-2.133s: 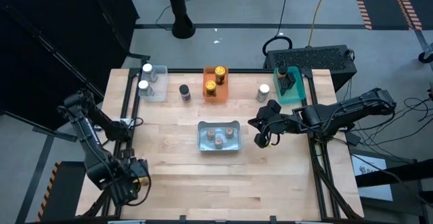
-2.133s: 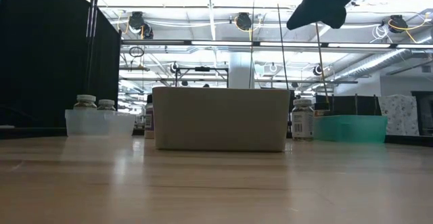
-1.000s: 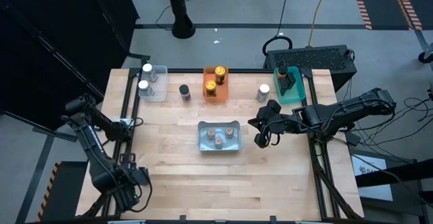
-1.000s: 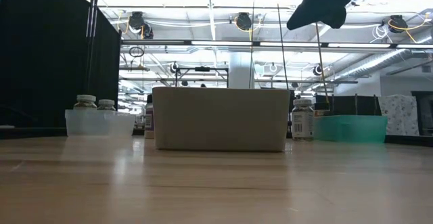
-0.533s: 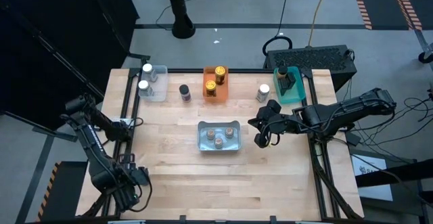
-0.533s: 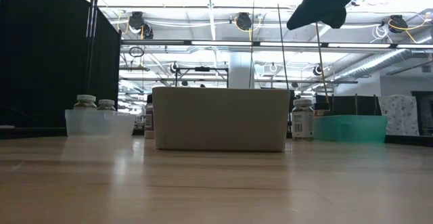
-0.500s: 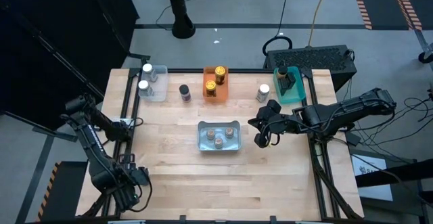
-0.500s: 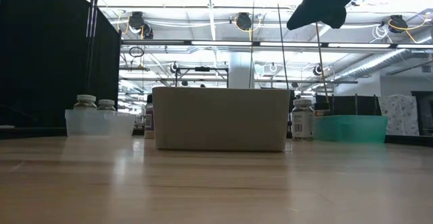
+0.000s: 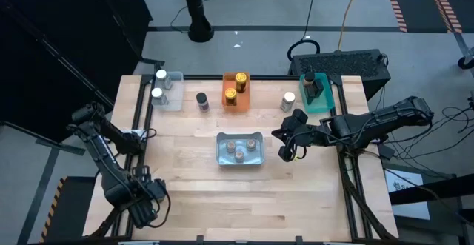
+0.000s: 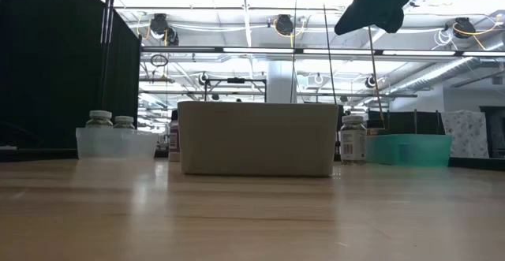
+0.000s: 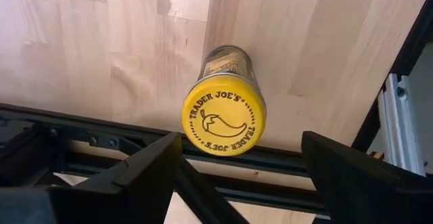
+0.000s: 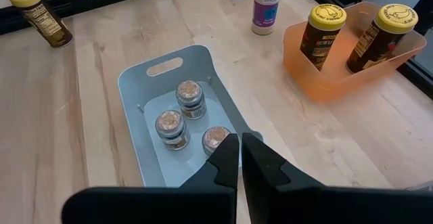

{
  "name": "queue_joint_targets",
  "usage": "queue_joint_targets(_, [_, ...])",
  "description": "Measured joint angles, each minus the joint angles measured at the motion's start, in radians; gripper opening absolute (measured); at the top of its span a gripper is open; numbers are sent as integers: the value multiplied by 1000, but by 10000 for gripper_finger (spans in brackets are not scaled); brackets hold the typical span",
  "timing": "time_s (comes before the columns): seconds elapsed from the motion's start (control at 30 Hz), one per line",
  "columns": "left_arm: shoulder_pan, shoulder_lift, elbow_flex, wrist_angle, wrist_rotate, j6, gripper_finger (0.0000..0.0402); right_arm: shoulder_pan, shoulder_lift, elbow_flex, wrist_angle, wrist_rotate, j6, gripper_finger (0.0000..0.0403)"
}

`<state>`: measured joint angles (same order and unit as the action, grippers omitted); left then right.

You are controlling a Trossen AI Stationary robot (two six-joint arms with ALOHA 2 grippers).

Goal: Sort spices by type
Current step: Put the yellow seasoning bottle into the orange bin

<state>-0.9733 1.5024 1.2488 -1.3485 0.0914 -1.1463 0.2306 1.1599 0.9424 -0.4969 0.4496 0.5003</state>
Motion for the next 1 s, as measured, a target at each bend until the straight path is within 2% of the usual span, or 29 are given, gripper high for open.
queue_joint_targets(0.33, [2,2,0,45,-17,-42,311,-2,0,0,0,0,-19,0])
queue_joint_targets(1.0, [7,-9,-29,-3,-47,64,292,-2,0,0,0,-1,-15,0])
